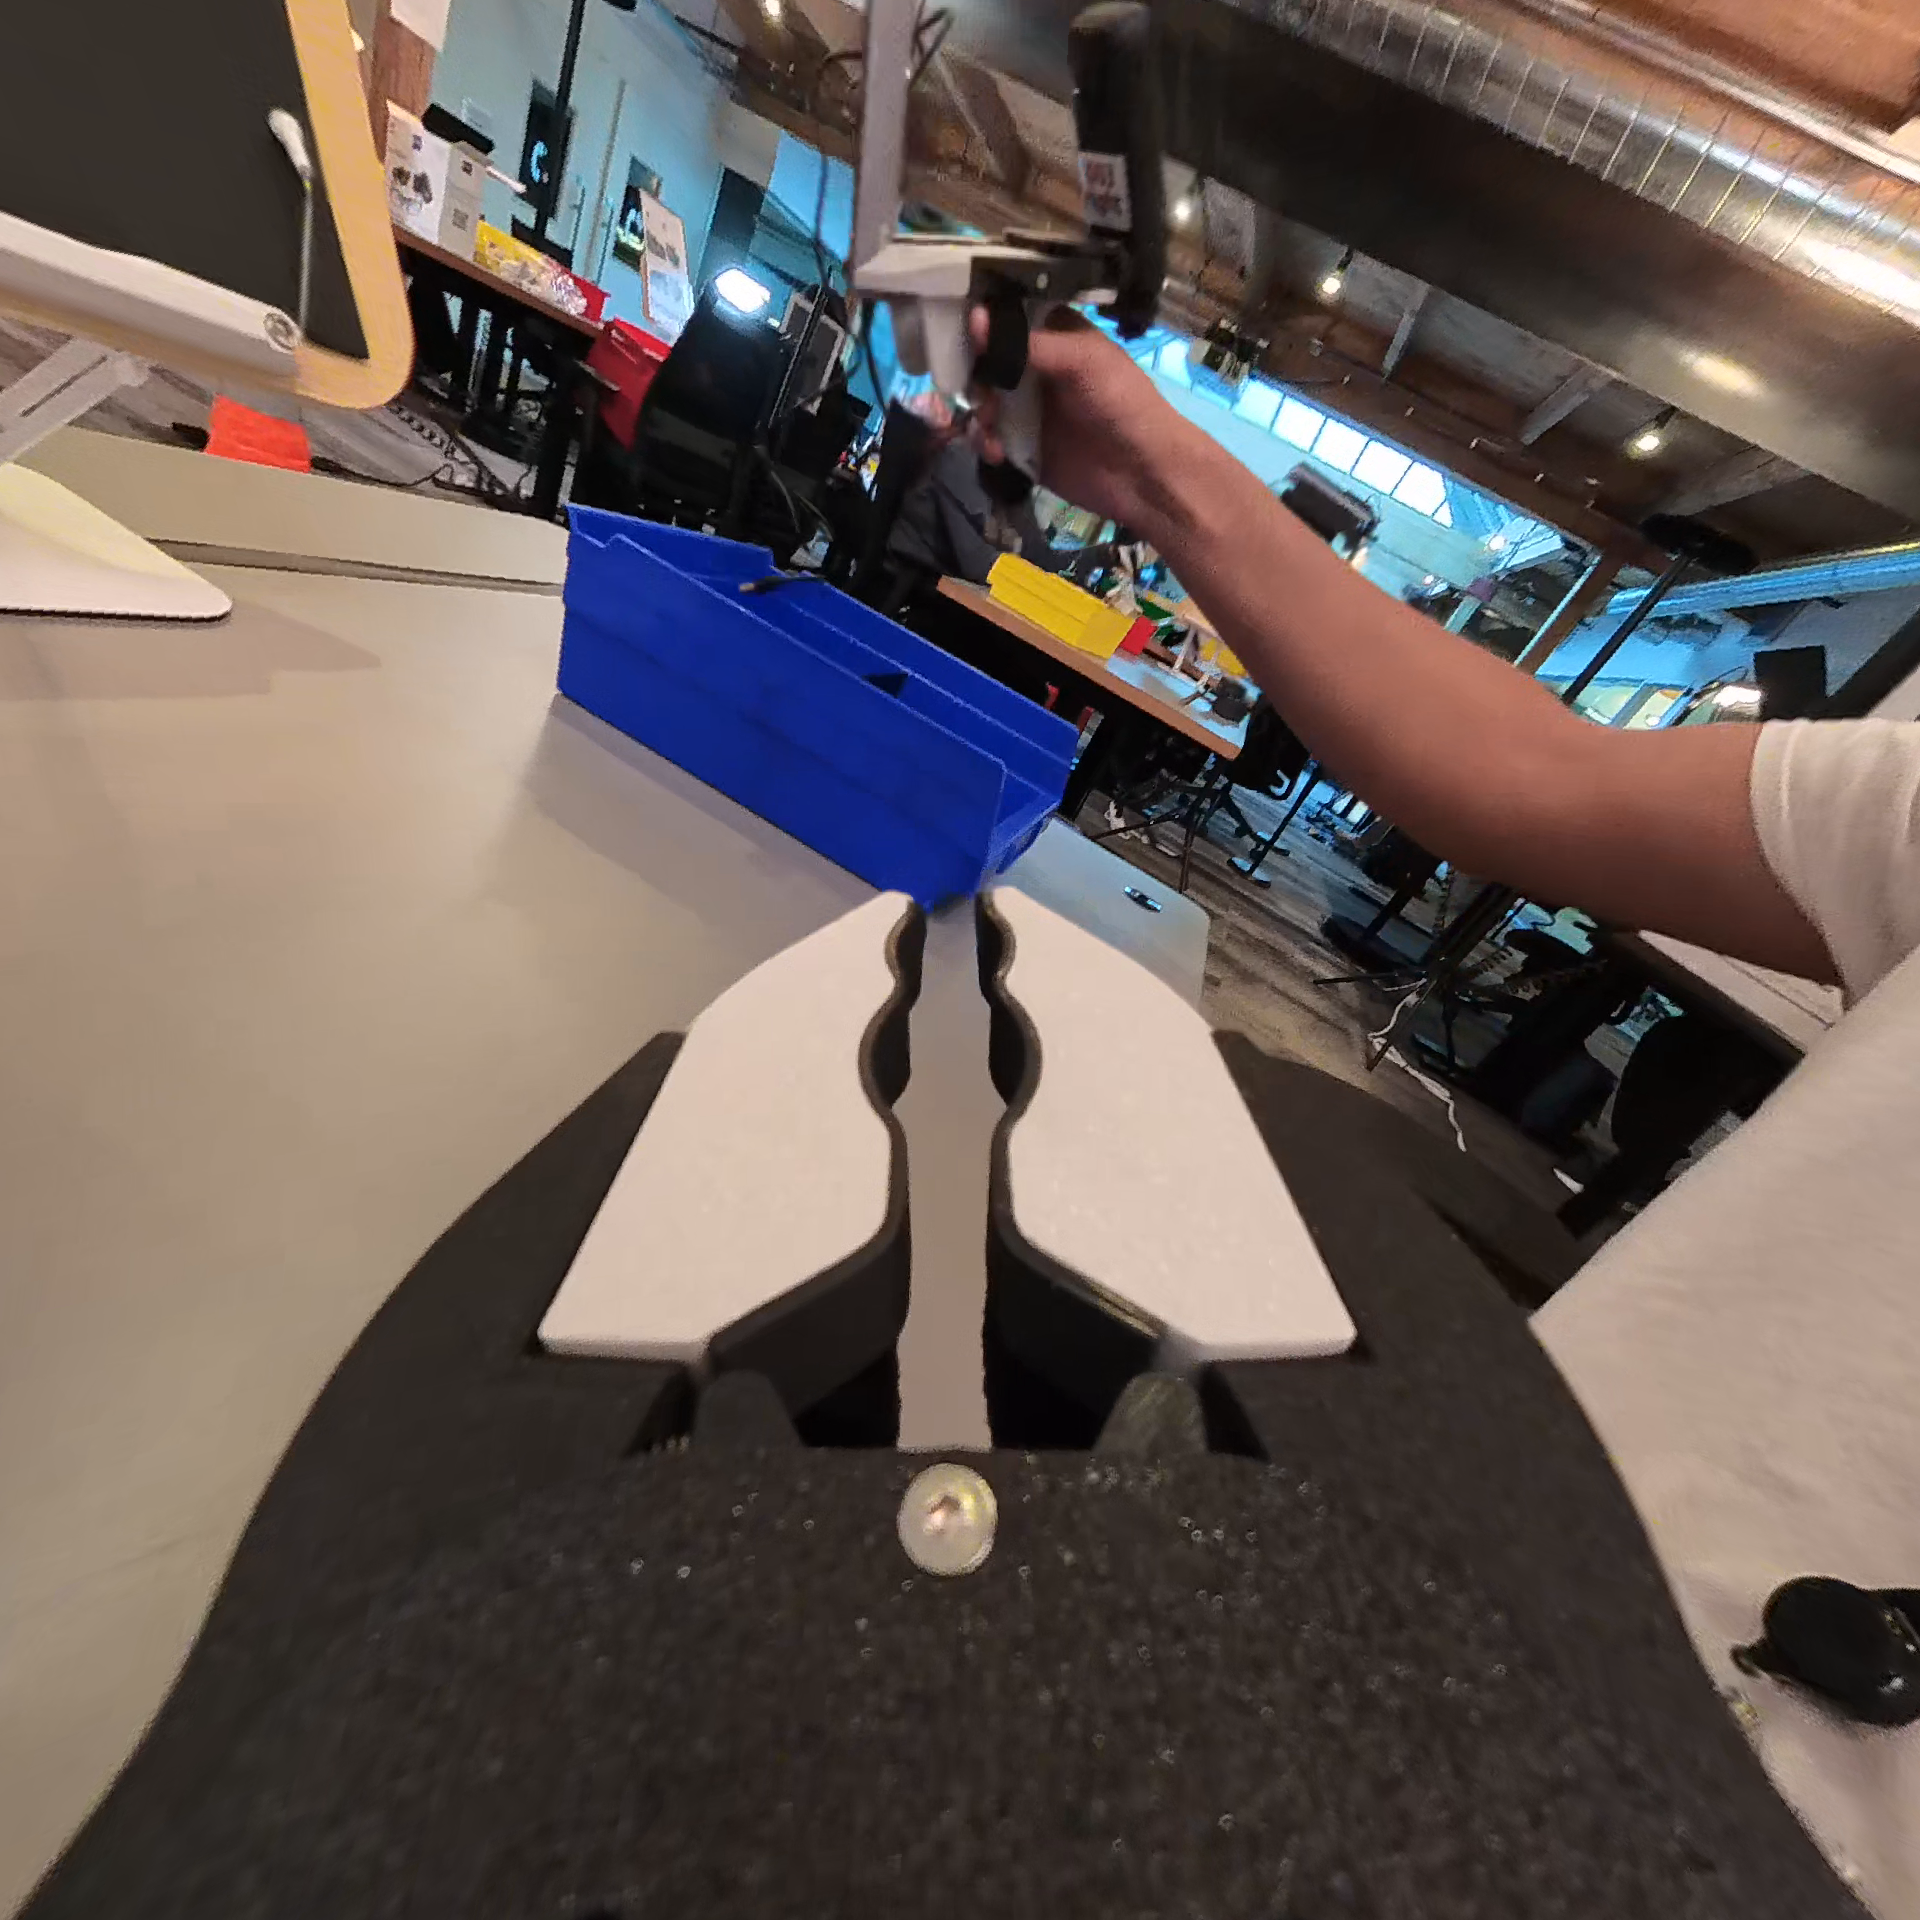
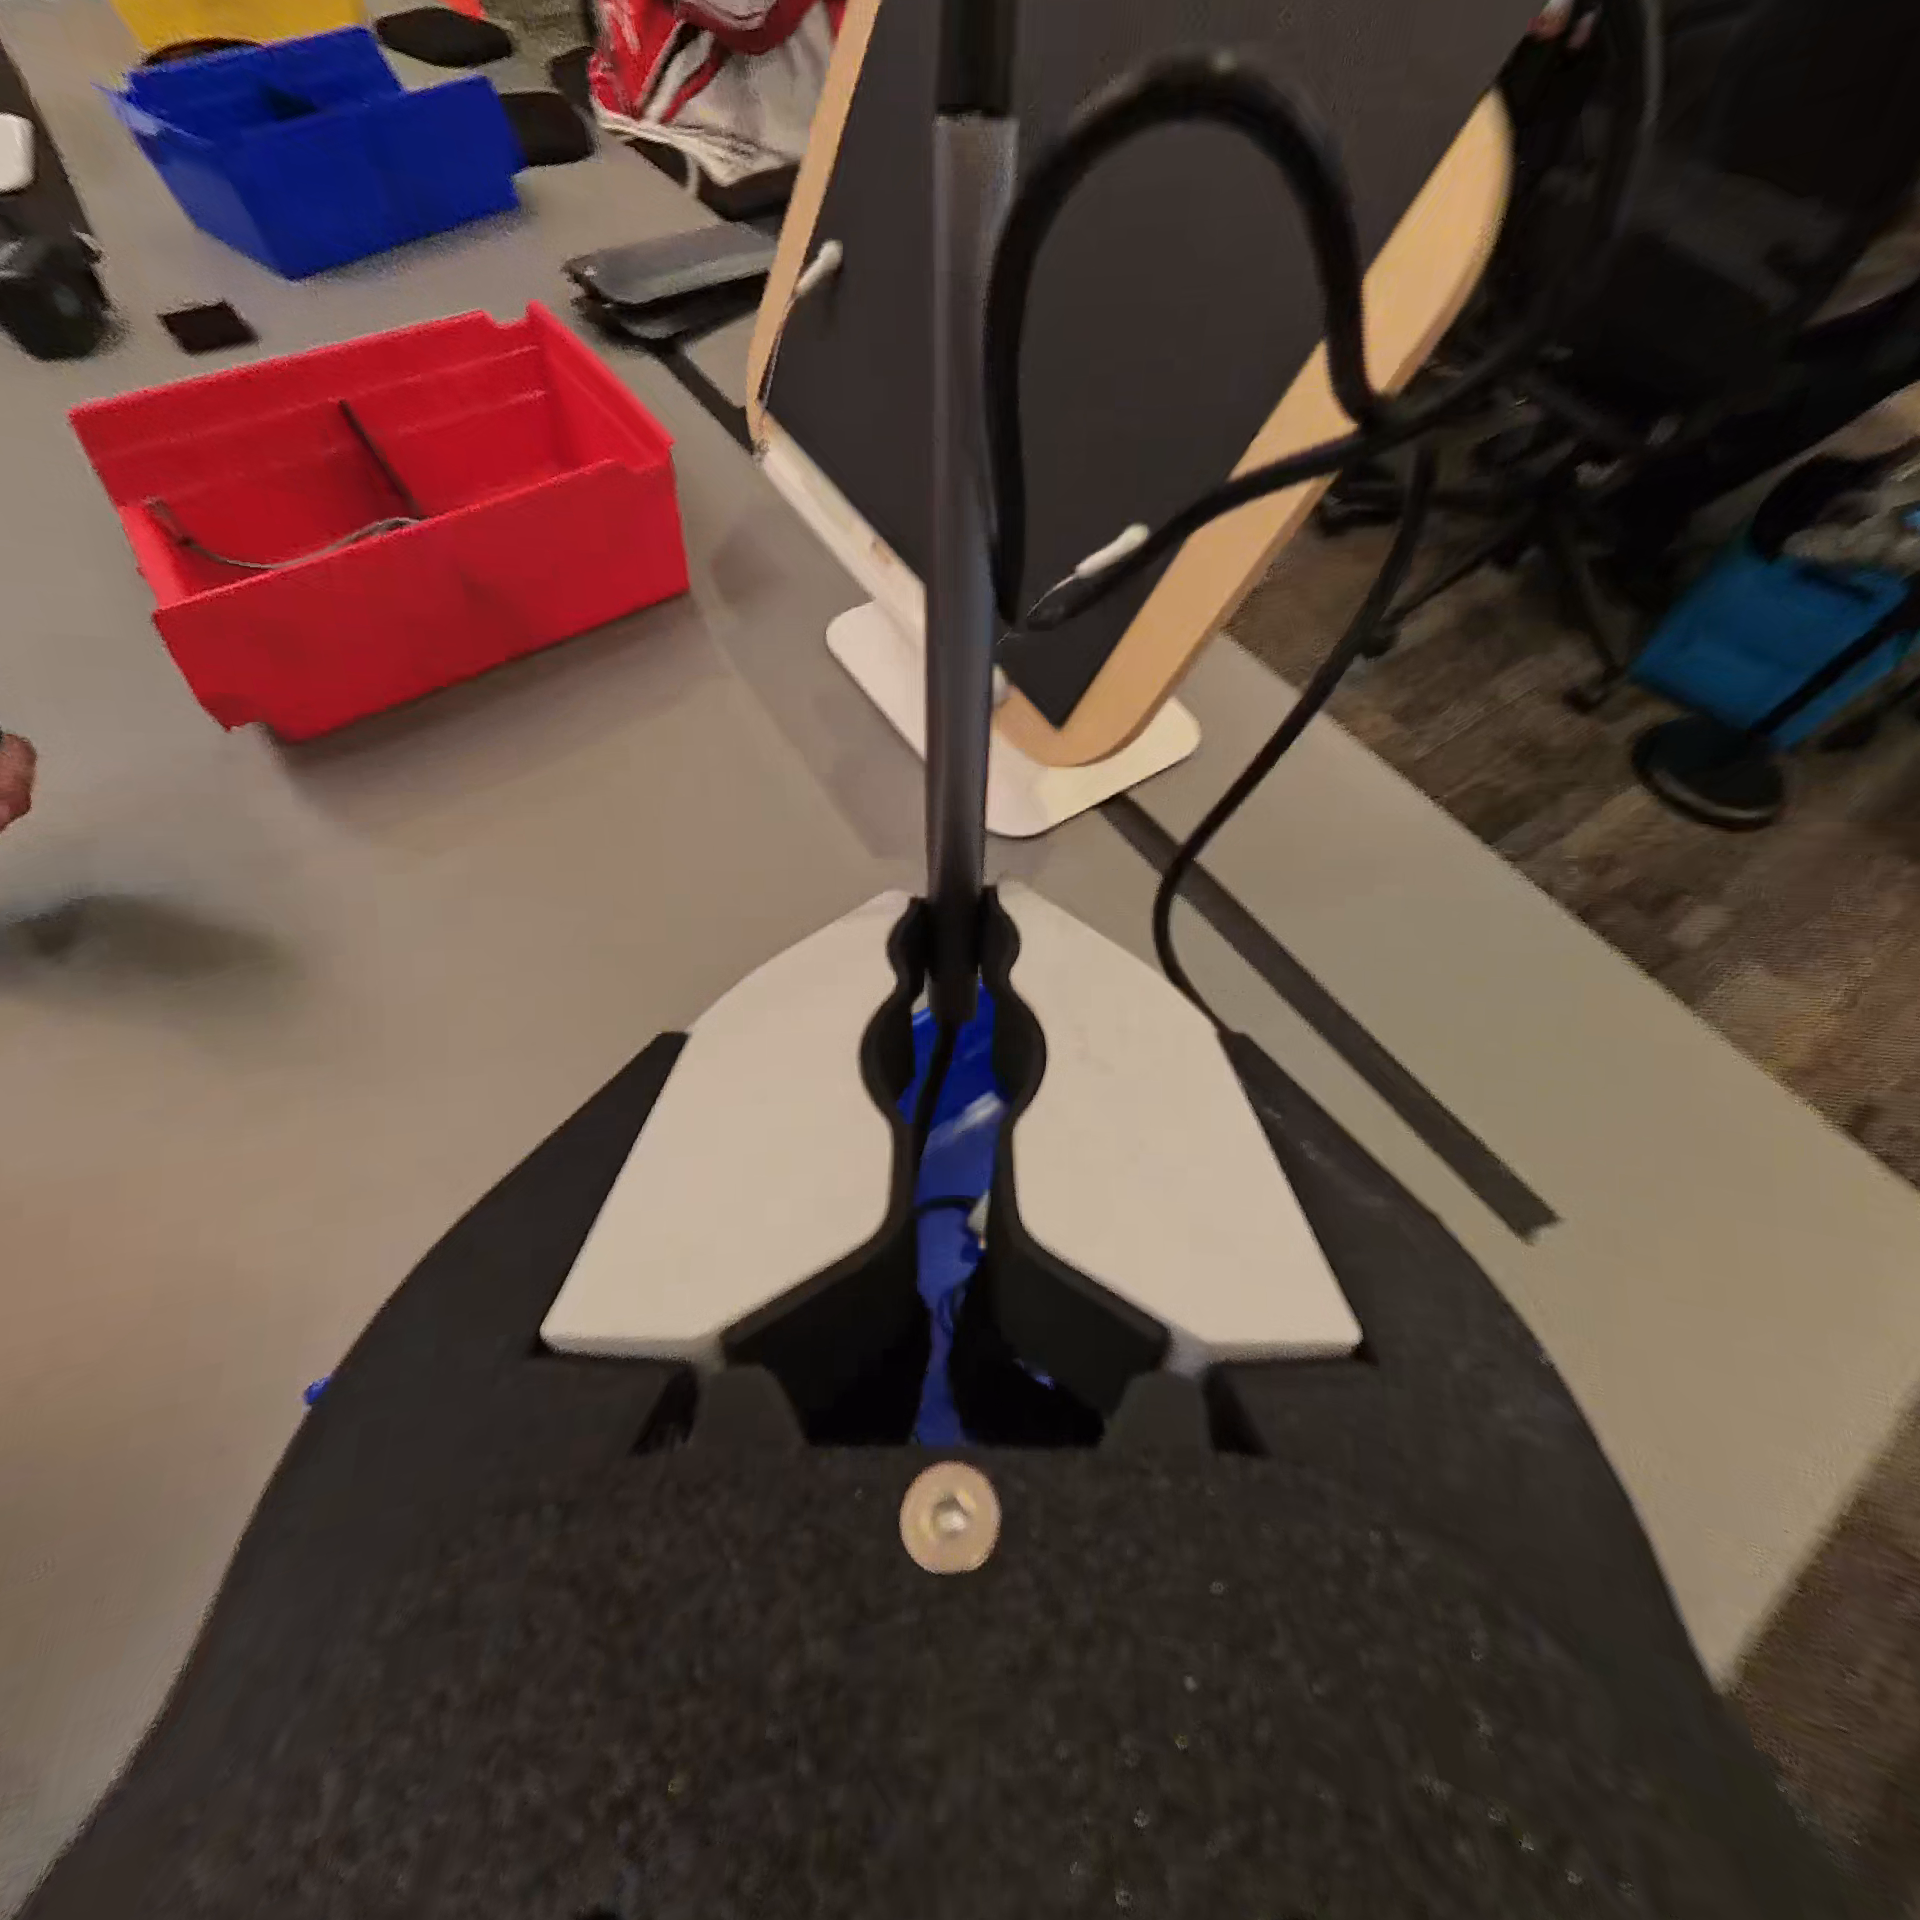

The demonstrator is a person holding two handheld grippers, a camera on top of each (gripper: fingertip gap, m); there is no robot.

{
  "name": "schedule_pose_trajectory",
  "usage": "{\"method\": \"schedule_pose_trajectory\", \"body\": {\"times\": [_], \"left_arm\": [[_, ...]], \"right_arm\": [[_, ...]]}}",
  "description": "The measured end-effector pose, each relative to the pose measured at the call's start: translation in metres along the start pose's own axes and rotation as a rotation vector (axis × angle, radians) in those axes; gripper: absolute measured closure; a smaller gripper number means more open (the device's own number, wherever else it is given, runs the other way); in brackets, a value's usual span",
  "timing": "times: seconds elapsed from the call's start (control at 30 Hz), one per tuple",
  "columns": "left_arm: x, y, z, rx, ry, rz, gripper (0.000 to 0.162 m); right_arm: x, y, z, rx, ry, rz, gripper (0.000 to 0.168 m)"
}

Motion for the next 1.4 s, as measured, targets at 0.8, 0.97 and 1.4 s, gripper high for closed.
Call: {"method": "schedule_pose_trajectory", "body": {"times": [0.8,0.97,1.4], "left_arm": [[0.015,0.017,0.016,-0.180,0.045,0.138,0.153],[0.020,0.012,0.006,-0.189,-0.026,0.175,0.151],[0.015,-0.006,-0.110,-0.261,-0.752,0.207,0.152]], "right_arm": [[0.074,0.117,0.127,-0.616,0.037,0.358,0.154],[0.063,0.099,0.103,-0.717,0.208,0.281,0.124],[-0.055,0.098,-0.053,-0.227,0.633,0.130,0.118]]}}
Point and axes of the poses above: each gripper's, where its closed fingertips meet, z out along the fingers, y out of its underside, x = y × z across the jaws, the point moved 10 cm from there along -z, back along the fingers, and after that the axes turned 15 degrees about z, right-handed, at the moved point
